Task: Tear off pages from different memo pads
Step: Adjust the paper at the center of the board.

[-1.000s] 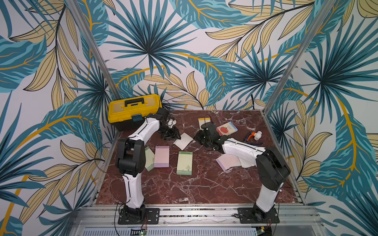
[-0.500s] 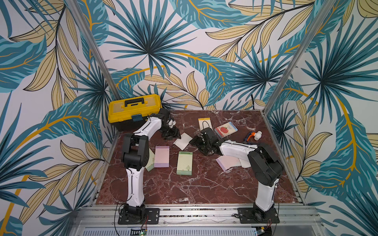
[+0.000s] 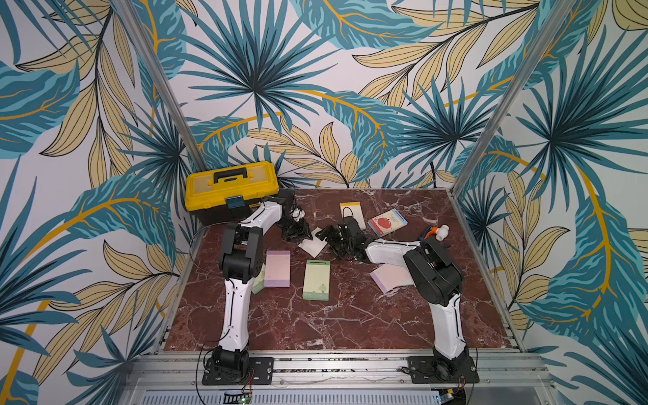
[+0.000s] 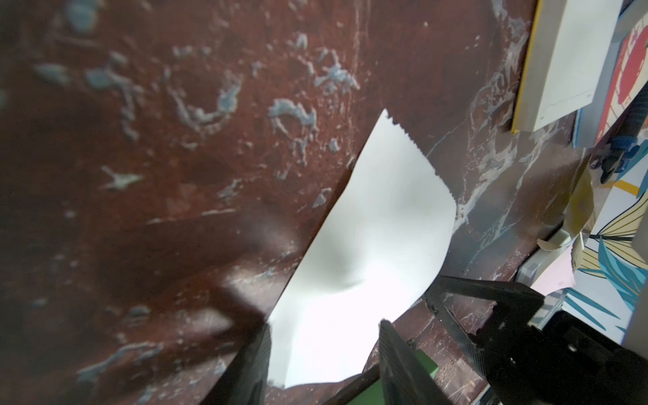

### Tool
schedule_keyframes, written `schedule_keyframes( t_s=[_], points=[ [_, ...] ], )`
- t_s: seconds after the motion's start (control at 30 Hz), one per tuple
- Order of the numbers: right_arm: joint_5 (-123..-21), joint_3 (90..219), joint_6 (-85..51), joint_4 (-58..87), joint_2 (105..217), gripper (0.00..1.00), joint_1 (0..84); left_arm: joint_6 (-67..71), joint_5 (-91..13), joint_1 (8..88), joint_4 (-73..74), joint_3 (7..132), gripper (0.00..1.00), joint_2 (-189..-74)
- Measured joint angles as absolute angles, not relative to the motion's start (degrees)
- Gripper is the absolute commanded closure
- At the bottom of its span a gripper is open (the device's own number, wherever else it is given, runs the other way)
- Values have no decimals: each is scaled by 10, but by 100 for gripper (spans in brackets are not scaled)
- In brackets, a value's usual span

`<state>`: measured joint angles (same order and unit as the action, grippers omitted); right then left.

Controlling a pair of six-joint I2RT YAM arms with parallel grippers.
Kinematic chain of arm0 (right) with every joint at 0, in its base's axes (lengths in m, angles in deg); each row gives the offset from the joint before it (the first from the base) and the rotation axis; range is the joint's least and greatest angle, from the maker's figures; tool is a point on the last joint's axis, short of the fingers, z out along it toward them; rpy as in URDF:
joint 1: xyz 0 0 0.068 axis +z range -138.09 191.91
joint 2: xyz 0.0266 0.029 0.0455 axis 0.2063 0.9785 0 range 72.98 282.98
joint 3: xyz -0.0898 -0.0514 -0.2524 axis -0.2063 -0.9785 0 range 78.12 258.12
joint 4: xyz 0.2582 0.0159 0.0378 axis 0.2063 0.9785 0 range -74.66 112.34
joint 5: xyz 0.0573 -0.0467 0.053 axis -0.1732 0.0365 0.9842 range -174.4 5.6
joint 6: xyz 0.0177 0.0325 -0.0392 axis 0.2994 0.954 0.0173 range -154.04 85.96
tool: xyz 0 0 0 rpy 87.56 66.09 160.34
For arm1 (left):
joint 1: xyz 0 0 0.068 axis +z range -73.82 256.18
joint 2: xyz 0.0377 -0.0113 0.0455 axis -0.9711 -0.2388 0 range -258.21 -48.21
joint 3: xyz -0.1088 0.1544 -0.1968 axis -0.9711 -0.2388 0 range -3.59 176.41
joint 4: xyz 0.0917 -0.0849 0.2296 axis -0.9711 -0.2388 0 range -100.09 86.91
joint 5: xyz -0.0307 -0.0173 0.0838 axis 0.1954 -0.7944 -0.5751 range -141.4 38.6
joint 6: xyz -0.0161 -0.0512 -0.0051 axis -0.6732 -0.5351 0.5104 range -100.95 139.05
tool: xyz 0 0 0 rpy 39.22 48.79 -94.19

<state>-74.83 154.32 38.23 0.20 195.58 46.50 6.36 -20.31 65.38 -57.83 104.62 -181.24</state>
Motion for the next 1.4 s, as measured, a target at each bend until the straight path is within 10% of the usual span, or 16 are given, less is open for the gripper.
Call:
schedule_keyframes(
  t_s=[0.57,1.4],
  points=[
    [-755,1557,325,12,1970,98,464,90,-177,658,-590,1033,48,-1807],
    [-1208,1723,-48,799,1829,100,475,65,-186,665,-563,851,47,-1615]
  ],
)
